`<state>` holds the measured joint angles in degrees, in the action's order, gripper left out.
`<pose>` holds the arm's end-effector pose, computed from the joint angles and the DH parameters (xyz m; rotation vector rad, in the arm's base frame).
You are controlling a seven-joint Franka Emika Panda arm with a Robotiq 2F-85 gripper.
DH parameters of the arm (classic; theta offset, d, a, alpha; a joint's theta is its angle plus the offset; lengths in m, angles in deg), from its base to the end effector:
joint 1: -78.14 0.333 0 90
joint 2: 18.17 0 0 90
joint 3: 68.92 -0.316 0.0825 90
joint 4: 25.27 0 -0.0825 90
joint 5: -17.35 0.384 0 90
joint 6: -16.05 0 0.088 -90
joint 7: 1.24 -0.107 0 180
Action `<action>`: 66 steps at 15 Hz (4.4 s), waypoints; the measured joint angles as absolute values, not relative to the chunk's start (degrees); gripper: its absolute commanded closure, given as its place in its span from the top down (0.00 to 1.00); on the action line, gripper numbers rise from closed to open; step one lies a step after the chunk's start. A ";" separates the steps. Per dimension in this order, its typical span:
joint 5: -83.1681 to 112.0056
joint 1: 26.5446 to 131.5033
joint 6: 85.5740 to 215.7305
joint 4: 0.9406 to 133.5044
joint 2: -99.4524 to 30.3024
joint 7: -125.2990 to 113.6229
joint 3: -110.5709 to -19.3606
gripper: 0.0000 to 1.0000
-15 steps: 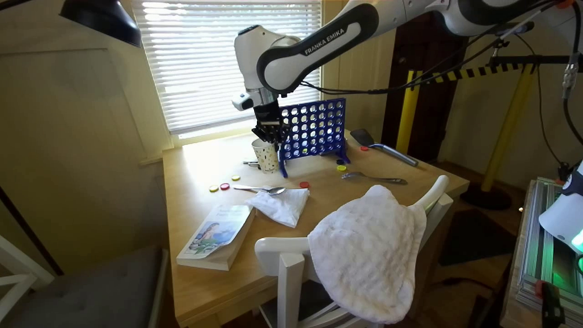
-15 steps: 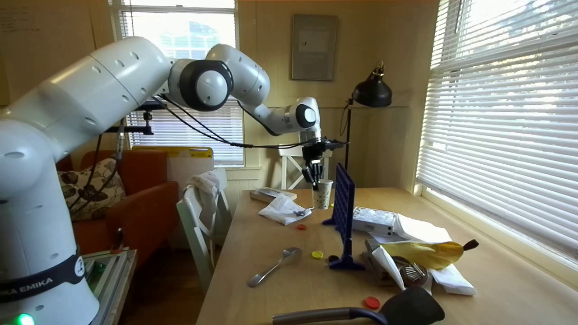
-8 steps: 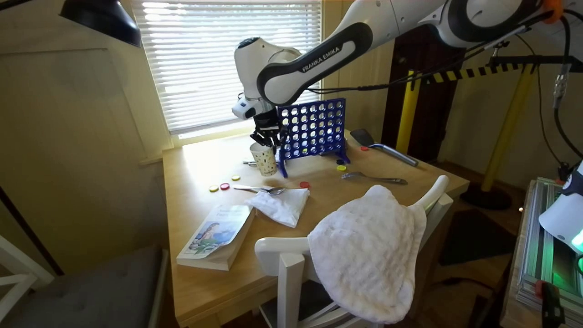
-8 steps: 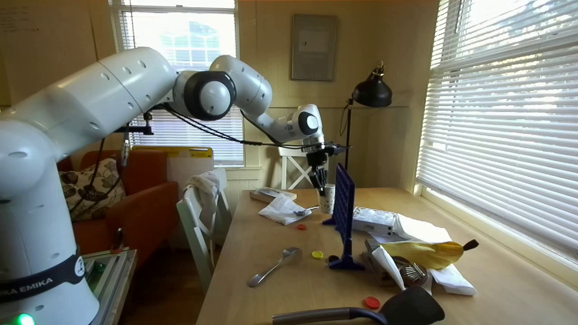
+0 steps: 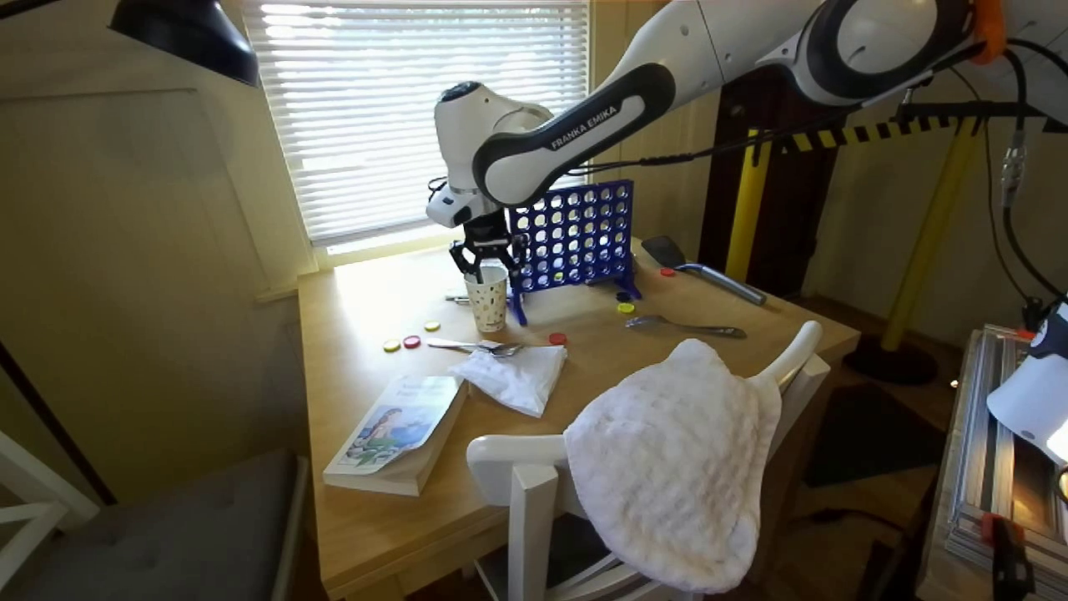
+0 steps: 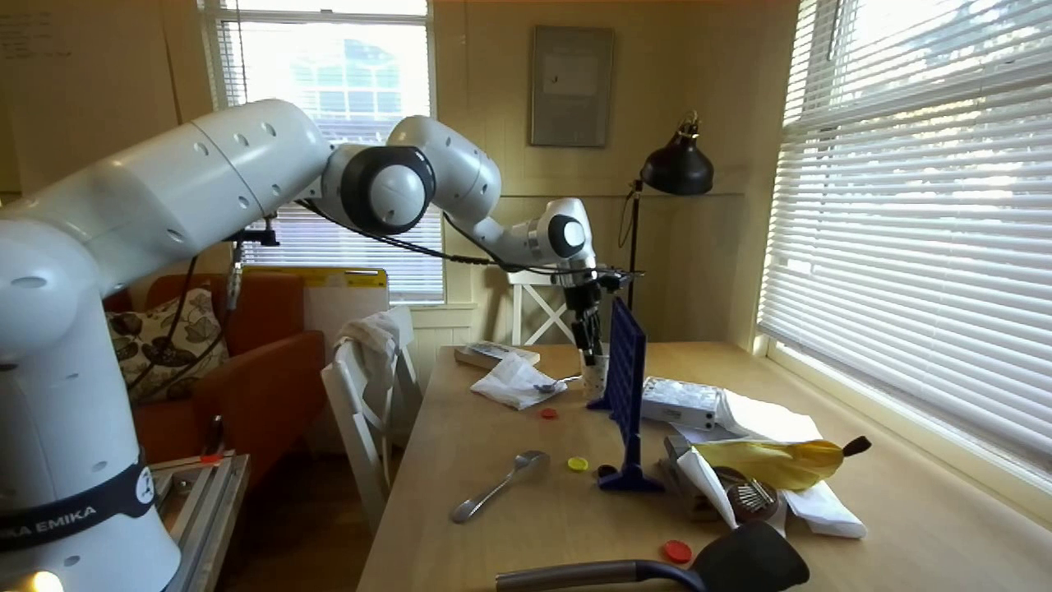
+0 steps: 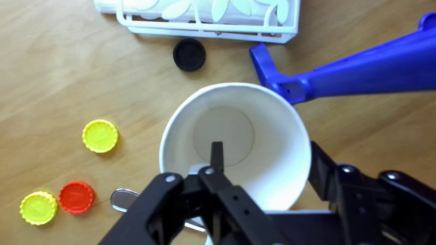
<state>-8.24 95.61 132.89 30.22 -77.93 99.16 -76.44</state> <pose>0.7415 0.2749 0.2330 1.1551 2.6432 -0.2199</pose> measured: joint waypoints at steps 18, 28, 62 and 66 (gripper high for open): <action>-18.04 112.55 104.87 30.43 -68.53 76.27 -67.49 1.00; -17.51 111.99 101.72 43.58 -60.15 56.81 -65.37 1.00; -0.37 101.60 131.06 98.09 -26.75 -24.21 -75.11 1.00; 3.83 93.61 140.46 110.23 -18.68 -23.35 -74.29 1.00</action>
